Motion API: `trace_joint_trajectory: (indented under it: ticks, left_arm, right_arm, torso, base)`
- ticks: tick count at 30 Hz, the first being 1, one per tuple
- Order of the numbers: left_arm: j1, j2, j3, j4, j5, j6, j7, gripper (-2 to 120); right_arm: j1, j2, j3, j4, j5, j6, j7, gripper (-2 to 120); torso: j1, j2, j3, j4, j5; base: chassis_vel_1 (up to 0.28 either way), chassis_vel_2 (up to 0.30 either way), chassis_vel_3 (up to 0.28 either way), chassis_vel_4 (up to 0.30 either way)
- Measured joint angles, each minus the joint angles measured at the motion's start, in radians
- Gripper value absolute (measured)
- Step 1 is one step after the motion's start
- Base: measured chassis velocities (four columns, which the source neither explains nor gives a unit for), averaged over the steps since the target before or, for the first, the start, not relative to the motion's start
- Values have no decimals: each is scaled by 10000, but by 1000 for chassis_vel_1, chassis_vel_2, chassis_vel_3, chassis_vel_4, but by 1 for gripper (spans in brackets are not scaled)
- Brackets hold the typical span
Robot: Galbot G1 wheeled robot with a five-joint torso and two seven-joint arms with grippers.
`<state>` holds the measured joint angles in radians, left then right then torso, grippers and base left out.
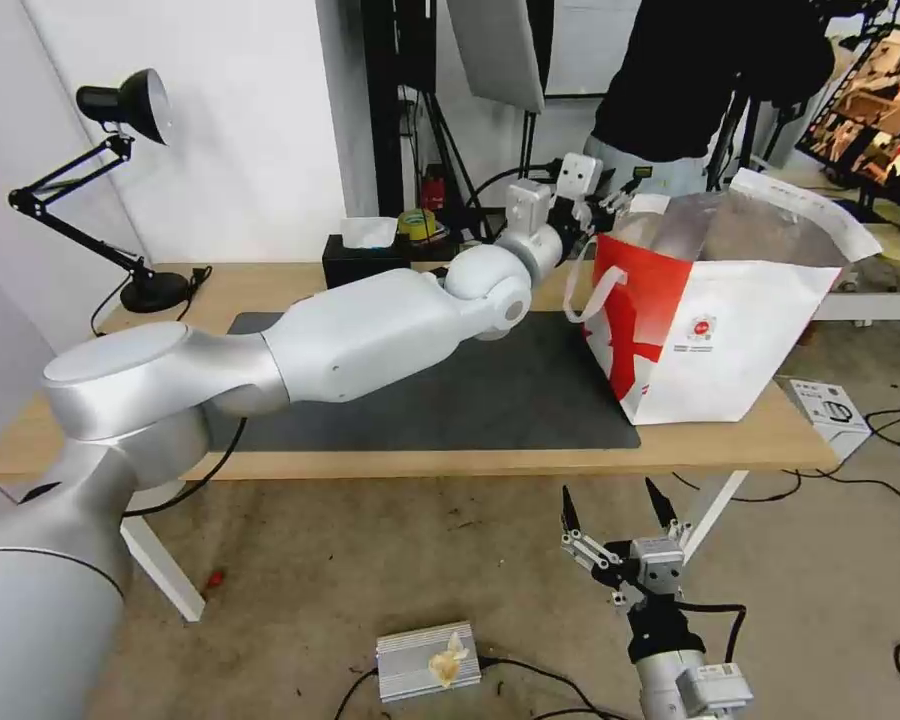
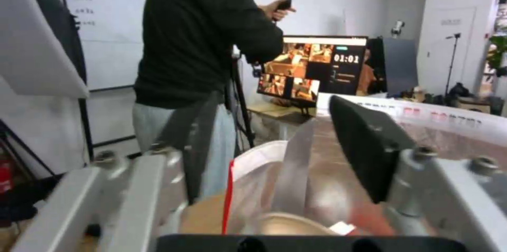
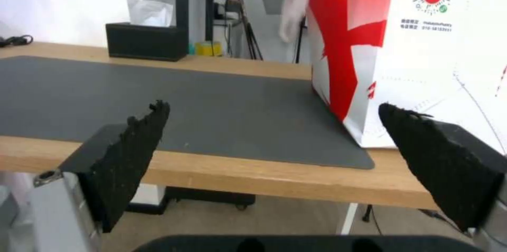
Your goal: Pick up the trash from the table and place it into the takeout bag.
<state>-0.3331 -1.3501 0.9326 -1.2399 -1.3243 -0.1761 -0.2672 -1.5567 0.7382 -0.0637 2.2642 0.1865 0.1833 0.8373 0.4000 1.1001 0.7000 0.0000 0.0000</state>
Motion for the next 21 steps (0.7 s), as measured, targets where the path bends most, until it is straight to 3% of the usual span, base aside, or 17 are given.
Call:
trace_joint_trajectory:
  ticks: [3, 9, 21]
  left_arm:
    - [-32, 186, -15, -298, -14, -27, -149, 81]
    - [-90, 437, -360, -853, 406, -216, -771, 99]
    - [-61, 1750, -621, -1926, 2346, -809, -1444, 100]
  right_arm:
    - [0, 0, 0, 0, -1, 0, 0, 100]
    - [0, 0, 0, 0, 0, 0, 0, 100]
    - [0, 1, 0, 0, 0, 0, 0, 100]
  torso:
    - [0, 0, 0, 1, 0]
    - [0, -1, 0, -1, 0]
    - [0, 0, 0, 1, -2]
  base:
    - [0, 0, 0, 0]
    - [0, 0, 0, 0]
    - [0, 0, 0, 0]
